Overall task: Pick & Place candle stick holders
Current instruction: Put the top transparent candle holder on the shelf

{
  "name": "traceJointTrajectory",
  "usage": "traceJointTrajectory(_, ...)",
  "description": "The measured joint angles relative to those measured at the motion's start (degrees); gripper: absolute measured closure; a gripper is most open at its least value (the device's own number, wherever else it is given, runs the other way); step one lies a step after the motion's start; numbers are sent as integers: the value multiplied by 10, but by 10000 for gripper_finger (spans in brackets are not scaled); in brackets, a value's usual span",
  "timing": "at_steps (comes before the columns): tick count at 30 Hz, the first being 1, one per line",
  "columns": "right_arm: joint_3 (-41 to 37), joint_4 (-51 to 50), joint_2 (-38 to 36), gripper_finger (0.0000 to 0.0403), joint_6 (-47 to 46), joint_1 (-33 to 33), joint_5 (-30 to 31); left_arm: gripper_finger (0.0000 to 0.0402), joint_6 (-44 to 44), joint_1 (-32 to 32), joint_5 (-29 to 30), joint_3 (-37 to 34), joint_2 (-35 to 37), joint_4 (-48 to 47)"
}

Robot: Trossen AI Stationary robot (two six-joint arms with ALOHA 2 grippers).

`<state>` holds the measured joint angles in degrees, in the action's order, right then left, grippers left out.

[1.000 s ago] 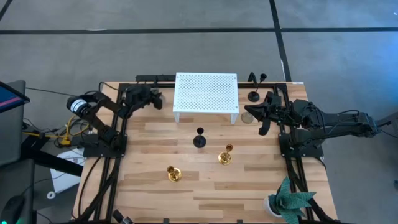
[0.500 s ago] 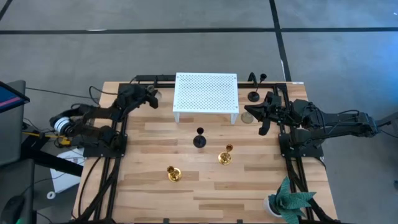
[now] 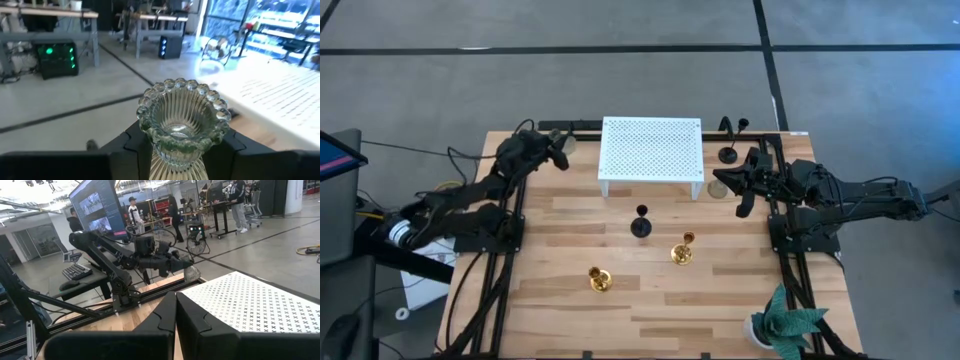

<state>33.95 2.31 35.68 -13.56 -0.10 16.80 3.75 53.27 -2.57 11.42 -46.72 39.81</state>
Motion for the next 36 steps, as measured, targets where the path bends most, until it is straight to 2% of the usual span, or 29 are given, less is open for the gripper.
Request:
traceJointTrajectory(7,0,4,0,403,0,0,0,274,0,-51,15,20,25,-10)
traceJointTrajectory(13,0,4,0,403,0,0,0,274,-31,-88,39,88,25,-33)
traceJointTrajectory(18,0,4,0,403,0,0,0,274,-36,-100,50,164,23,-123)
traceJointTrajectory(21,0,4,0,403,0,0,0,274,-38,-110,51,202,12,-145)
traceJointTrajectory(27,0,4,0,403,0,0,0,274,-39,-134,58,260,-35,-145)
traceJointTrajectory(36,0,4,0,403,0,0,0,273,-40,-180,59,338,-151,-146)
